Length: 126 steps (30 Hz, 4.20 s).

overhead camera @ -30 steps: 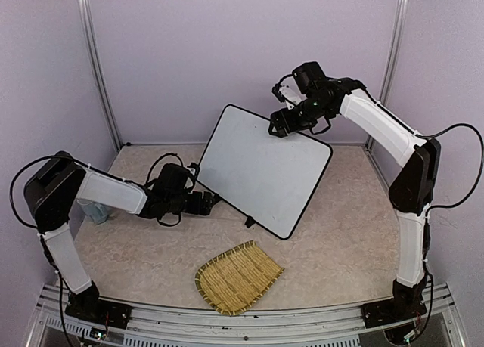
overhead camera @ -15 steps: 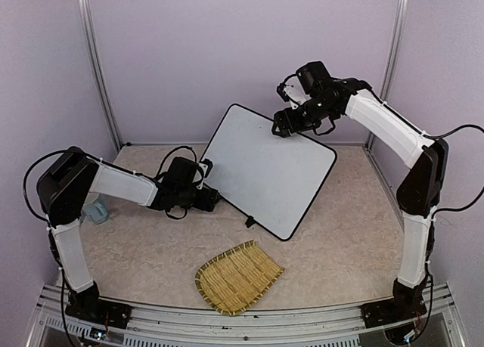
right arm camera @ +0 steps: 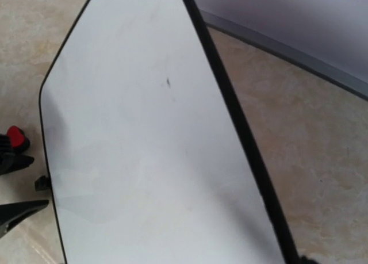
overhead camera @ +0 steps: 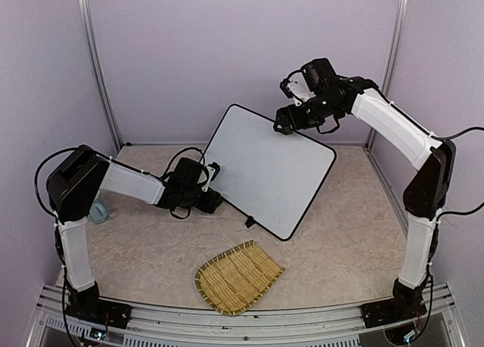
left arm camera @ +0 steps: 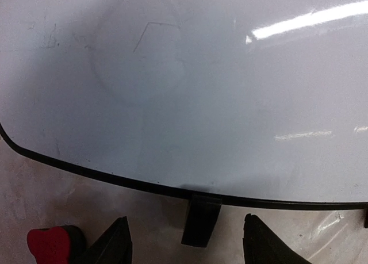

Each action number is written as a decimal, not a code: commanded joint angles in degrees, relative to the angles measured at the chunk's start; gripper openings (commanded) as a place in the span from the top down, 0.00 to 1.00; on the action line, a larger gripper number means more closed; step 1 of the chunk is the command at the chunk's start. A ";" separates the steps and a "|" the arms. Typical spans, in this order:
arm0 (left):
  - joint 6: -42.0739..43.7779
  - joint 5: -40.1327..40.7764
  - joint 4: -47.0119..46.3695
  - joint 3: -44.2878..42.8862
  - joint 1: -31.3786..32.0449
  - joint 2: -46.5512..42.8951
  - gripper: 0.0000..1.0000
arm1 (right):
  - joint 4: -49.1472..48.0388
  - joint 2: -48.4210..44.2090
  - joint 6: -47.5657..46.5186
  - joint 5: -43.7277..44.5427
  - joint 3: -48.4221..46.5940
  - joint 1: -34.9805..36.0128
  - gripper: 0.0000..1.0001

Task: Erase the whiteboard
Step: Place the whiteboard on the whiteboard stand, then move the whiteboard to the center of the board, then reset both arms

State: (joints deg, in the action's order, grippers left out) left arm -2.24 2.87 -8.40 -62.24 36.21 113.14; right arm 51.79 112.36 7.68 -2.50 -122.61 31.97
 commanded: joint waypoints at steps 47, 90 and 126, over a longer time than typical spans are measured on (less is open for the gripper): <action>-31.91 8.40 6.96 -10.86 5.74 10.29 1.00 | -17.40 -29.23 10.63 5.69 40.15 0.79 0.00; -38.07 19.46 15.34 -5.56 13.80 -9.42 0.01 | -21.31 -39.82 10.25 8.64 56.47 0.73 0.00; -15.80 14.93 20.87 28.22 -14.67 -72.35 0.01 | -21.75 -68.79 7.80 9.77 76.21 -18.66 0.00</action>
State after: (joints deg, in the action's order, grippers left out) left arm -19.27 18.35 10.55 -35.57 22.09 43.05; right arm 29.69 44.60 13.47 4.56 -47.48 14.02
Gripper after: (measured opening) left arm 0.988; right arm 0.997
